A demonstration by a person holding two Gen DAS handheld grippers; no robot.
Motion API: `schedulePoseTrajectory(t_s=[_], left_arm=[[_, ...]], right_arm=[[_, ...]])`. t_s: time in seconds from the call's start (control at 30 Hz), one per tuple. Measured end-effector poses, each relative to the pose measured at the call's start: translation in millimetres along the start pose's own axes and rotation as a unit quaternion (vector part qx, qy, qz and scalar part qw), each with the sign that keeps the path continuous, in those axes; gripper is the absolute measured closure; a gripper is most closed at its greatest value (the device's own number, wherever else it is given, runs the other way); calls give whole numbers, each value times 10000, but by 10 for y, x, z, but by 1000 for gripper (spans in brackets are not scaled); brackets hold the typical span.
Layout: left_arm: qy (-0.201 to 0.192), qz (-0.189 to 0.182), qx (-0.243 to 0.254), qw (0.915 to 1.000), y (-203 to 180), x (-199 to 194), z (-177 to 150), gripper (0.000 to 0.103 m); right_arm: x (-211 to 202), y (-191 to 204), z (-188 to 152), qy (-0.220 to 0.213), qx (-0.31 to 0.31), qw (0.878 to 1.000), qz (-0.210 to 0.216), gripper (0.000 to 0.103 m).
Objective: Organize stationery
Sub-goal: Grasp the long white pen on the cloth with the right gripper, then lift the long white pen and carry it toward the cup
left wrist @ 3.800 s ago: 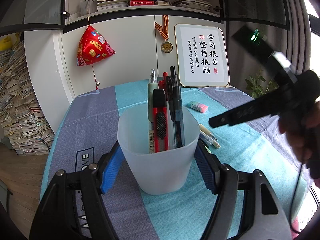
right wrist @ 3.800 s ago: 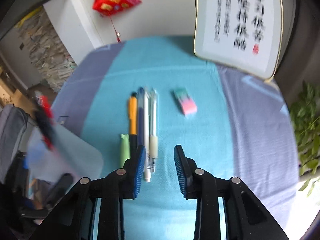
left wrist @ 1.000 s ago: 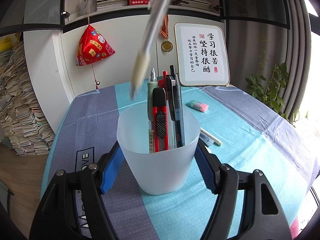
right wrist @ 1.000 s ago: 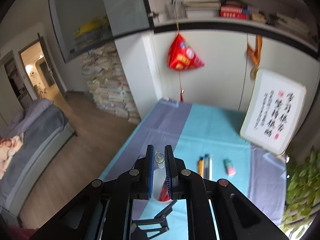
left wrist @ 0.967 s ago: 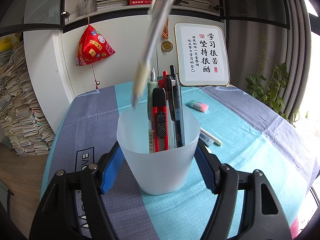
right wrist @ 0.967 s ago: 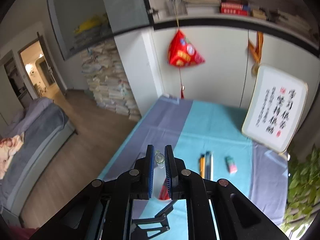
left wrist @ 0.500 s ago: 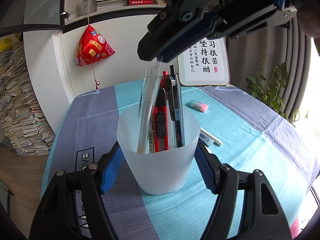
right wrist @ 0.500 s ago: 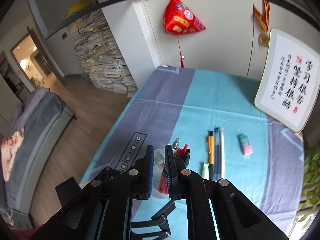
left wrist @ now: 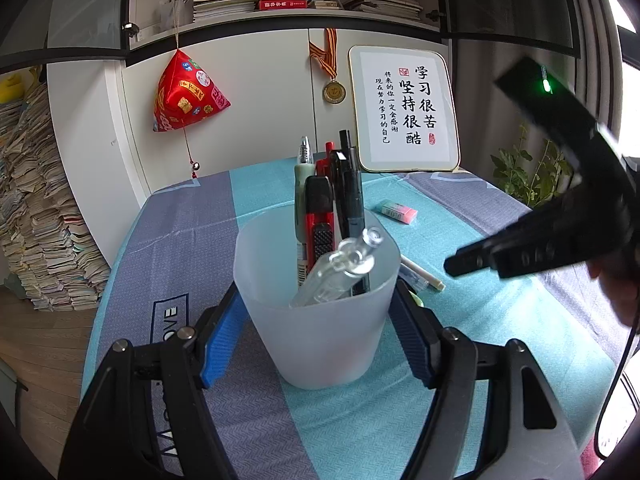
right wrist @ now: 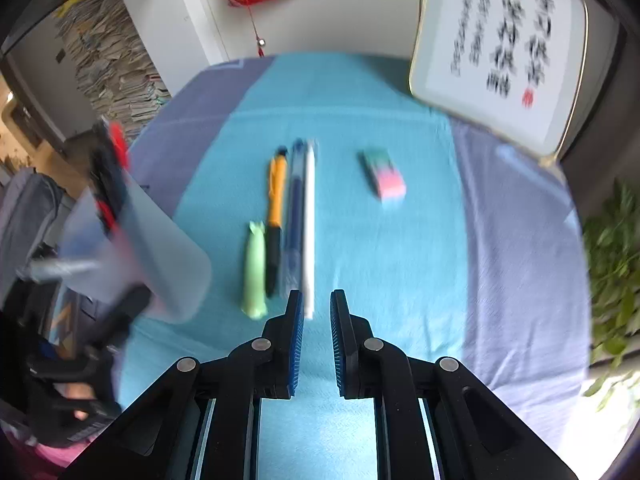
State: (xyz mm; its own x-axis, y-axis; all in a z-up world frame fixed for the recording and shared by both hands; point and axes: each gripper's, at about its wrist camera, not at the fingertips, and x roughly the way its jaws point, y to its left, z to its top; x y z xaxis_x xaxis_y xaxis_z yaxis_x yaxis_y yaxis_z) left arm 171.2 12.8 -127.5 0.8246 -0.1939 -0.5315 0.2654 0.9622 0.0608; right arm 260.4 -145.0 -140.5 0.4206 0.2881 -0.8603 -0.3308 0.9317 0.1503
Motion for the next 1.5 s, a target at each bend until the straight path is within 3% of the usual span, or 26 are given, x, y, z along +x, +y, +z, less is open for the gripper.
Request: schedulePoseTrajectory(t_s=[0.17,0.3,0.33,0.57,0.87,1.03,1.2,1.27,1.33,1.5], left_arm=[[12,30,18,10000,-7,8,2,33],[28,21,11,10000,-6,15,-1,33],[32,19,6,10000,-11,17,-2,33],[38,14,2,10000,-3,16,-2,33],[37,16,1,10000,-6,17,-1,33],[37,18,1,10000,-4,15,-2,33],[59,32,18,10000,-10,21,-4,33],[60,28,13,10000,-10,22,-3,33],[60,22,6,10000,-9,22,-3,33],[61,9,-1,10000,-13,25,-6,33]], right_arm=[[75,38,-61,-150,-200,9996,121,91],[223,155,-97,23,-543,9985,-67,91],[217,174,-91,-123,-616,9979,-134,91],[81,-3,-118,-87,-295,9988,-386,95],[-322,-335,-774,551,-549,9952,-587,95],[-319,-447,-927,668,-500,9939,-720,95],[-329,-468,-705,299,-283,9972,-618,93],[-256,-448,-483,202,-327,9974,-610,88],[-144,-408,-294,218,-411,9968,-648,68],[199,-408,113,292,-490,9964,-630,65]])
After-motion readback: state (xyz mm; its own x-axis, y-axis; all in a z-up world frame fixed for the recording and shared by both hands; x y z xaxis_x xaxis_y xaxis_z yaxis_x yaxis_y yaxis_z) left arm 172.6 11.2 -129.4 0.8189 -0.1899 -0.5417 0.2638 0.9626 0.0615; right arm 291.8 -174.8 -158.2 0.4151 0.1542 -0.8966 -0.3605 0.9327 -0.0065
